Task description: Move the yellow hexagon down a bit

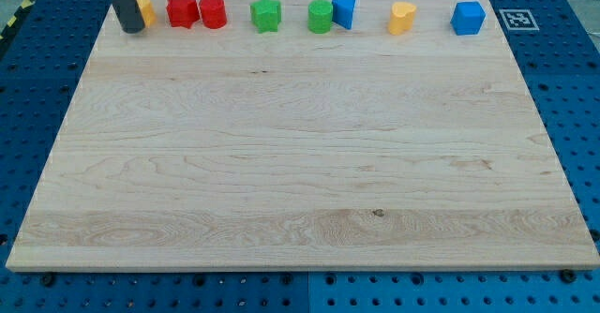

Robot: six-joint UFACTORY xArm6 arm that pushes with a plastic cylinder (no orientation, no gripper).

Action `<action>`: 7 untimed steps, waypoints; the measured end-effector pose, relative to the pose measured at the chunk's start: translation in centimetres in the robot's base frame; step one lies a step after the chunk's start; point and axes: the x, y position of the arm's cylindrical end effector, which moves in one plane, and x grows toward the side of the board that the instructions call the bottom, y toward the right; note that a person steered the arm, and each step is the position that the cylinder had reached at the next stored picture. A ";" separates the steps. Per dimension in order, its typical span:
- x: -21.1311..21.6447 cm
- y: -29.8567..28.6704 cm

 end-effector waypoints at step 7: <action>9.1 -1.6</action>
